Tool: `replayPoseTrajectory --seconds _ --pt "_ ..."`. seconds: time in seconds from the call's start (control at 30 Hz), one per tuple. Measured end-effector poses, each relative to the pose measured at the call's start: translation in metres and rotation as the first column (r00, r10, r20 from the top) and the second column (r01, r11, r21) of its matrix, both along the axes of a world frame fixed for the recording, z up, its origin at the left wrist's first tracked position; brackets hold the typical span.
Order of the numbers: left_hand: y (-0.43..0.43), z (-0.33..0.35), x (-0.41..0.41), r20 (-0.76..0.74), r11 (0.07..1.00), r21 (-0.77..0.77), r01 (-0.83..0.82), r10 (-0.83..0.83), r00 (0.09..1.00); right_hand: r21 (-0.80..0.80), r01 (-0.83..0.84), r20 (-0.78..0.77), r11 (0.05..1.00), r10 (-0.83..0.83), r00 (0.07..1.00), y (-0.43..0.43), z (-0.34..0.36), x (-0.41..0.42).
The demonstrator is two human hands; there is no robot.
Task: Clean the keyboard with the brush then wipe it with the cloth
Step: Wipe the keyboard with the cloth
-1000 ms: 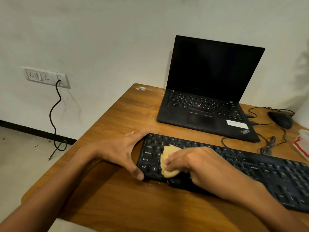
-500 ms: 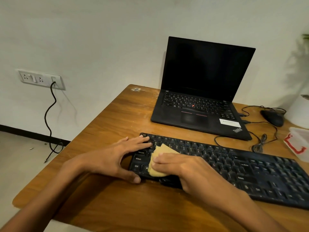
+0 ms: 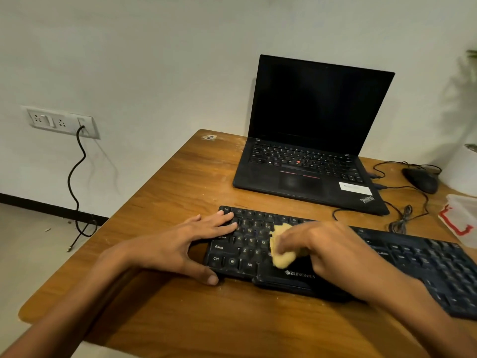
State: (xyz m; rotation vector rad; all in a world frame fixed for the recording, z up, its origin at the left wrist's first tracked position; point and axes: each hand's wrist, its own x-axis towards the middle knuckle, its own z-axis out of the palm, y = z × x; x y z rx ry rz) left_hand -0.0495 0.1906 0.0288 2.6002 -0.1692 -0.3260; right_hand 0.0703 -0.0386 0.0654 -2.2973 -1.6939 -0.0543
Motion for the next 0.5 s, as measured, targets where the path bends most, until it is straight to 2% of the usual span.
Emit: replayPoseTrajectory --seconds 0.1,0.2,0.27,0.33,0.4,0.5 --pt "0.001 -0.001 0.000 0.009 1.000 -0.002 0.001 -0.001 1.000 0.103 -0.061 0.044 0.993 0.057 0.997 0.016 -0.002 -0.015" --pt "0.003 -0.005 0.000 0.034 1.000 -0.006 0.005 -0.005 0.999 0.006 -0.158 -0.010 0.987 0.158 0.987 0.019 -0.016 -0.028" --pt "0.007 -0.007 0.000 0.035 1.000 -0.020 -0.004 0.005 0.999 -0.044 -0.077 -0.068 0.996 0.074 0.995 0.006 -0.008 -0.016" --pt "0.007 -0.006 0.000 0.027 0.999 -0.037 -0.008 0.009 1.000 -0.074 -0.025 -0.030 0.997 0.022 0.999 0.000 0.001 -0.007" --pt "0.006 -0.004 -0.001 0.027 0.999 -0.036 -0.007 0.008 1.000 -0.011 -0.051 0.048 0.999 0.052 0.998 0.008 0.001 -0.013" --pt "0.004 -0.001 -0.001 0.016 1.000 -0.022 -0.013 0.014 1.000 -0.041 -0.134 -0.002 0.990 0.134 0.991 0.016 -0.014 -0.028"
